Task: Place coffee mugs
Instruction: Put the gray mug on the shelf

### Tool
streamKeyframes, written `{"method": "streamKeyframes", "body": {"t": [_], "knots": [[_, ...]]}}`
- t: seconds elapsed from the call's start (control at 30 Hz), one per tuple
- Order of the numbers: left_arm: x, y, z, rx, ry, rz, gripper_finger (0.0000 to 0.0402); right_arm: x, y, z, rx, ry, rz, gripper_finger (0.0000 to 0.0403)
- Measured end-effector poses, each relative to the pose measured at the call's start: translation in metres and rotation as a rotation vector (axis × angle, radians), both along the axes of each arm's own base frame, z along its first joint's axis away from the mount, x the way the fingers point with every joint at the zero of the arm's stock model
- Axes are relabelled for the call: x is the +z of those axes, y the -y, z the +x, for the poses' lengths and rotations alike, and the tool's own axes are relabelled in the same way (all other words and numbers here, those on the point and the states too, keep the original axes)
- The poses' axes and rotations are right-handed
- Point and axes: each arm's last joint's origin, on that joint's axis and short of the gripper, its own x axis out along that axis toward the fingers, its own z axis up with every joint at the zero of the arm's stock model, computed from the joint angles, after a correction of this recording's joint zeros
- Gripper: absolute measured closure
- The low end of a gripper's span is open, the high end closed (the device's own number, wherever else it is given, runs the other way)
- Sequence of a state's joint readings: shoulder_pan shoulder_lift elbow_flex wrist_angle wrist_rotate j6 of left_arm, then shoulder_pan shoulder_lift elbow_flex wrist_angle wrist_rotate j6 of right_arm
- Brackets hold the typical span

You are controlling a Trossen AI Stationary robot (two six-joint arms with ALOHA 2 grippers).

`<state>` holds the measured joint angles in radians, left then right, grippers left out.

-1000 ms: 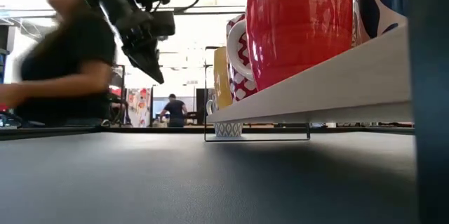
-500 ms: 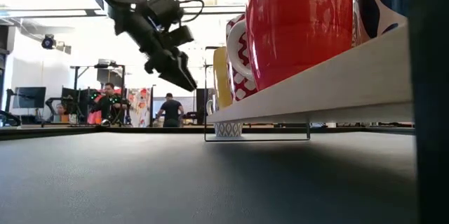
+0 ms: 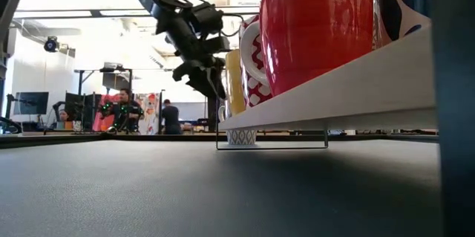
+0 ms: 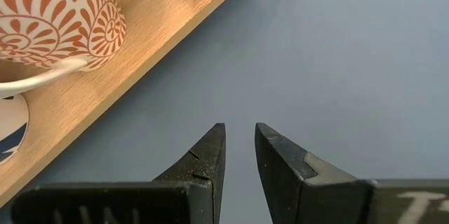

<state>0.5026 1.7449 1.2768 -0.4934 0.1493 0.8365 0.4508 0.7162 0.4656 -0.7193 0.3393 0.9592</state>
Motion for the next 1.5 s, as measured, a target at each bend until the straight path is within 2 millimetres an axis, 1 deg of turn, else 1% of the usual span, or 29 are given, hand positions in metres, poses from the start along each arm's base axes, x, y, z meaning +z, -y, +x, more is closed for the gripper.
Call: {"method": "streamKeyframes", "body": {"t": [0.1,0.33,0.5,0.67,0.83,0.9,0.97,1.07,1.2,1.23,1.4,1.5], "knots": [[0.004,-0.004,0.005,-0.032,-0.007,0.019,0.0216,0.000,0.000,0.000,-0.001,0.000,0.000,0.0335],[0.006,-0.009,0.009,-0.089,-0.015,0.066,0.0216,0.000,0.000,0.000,0.000,0.000,0.000,0.0335],[-0.004,-0.013,0.013,-0.119,-0.027,0.085,0.0216,0.000,0.000,0.000,0.000,0.000,0.000,0.0335],[-0.016,-0.019,0.023,-0.172,-0.053,0.100,0.0216,0.000,0.000,0.000,0.000,0.000,0.000,0.0335],[-0.017,-0.022,0.031,-0.190,-0.068,0.061,0.0223,0.000,0.000,0.000,-0.001,0.000,0.001,0.0335],[-0.017,-0.022,0.031,-0.196,-0.095,0.039,0.0235,0.000,0.000,0.000,0.000,0.000,0.000,0.0335],[-0.017,-0.022,0.032,-0.195,-0.108,0.032,0.0256,0.000,0.000,0.000,0.000,0.000,0.000,0.0335],[-0.018,-0.023,0.034,-0.192,-0.105,0.039,0.0305,0.000,0.000,0.000,0.000,0.000,0.000,0.0335],[-0.019,-0.023,0.035,-0.158,-0.098,0.020,0.0382,0.000,0.000,0.000,0.000,0.000,0.000,0.0335],[-0.019,-0.023,0.035,-0.145,-0.101,0.012,0.0389,0.000,0.000,0.000,0.000,0.000,0.000,0.0335],[-0.017,-0.024,0.035,-0.086,-0.089,-0.012,0.0392,0.000,0.000,0.000,0.000,0.000,0.000,0.0335],[-0.008,-0.025,0.031,-0.031,-0.069,-0.015,0.0394,0.000,0.000,0.000,0.000,0.000,0.000,0.0335]]}}
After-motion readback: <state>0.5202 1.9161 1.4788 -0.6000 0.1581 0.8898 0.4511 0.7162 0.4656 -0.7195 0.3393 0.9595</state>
